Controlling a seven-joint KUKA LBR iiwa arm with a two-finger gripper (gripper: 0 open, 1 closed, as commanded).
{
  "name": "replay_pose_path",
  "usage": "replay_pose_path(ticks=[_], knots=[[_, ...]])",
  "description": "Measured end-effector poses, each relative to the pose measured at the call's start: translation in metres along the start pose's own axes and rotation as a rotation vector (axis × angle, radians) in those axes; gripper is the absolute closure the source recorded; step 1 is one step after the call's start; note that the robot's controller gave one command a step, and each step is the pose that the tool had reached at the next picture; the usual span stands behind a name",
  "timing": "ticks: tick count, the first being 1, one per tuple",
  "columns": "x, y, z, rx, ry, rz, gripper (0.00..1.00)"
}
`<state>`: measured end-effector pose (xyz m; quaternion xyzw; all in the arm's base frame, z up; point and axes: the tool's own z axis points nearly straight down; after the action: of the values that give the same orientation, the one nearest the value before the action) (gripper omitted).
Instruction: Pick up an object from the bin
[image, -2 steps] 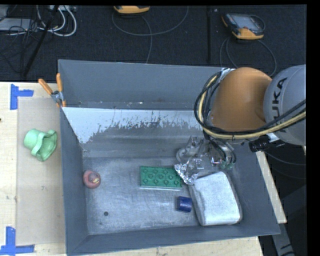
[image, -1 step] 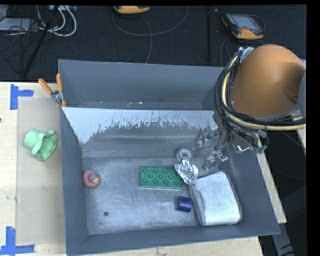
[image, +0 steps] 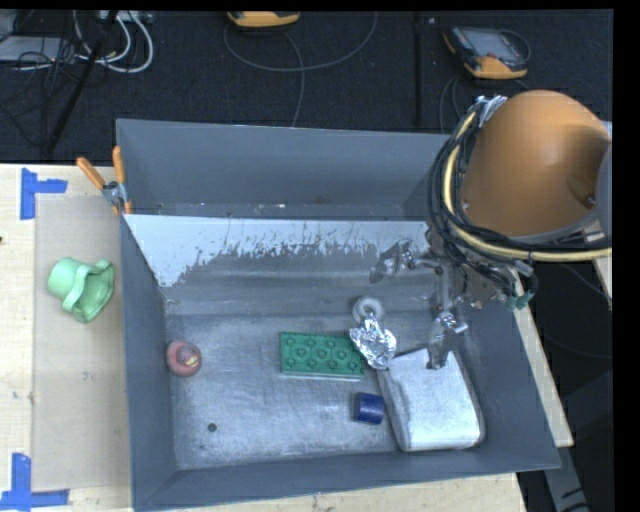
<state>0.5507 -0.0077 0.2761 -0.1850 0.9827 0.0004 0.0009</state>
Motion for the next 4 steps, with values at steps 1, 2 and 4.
replay_pose_path(ticks=[1, 2, 4], knots=[[-0.039, 0.060, 0.106, -0.004, 0.006, -0.268, 0.00], [-0.062, 0.013, 0.208, -0.002, -0.003, -0.191, 0.00], [-0.074, 0.026, 0.079, 0.003, -0.006, -0.345, 1.00]])
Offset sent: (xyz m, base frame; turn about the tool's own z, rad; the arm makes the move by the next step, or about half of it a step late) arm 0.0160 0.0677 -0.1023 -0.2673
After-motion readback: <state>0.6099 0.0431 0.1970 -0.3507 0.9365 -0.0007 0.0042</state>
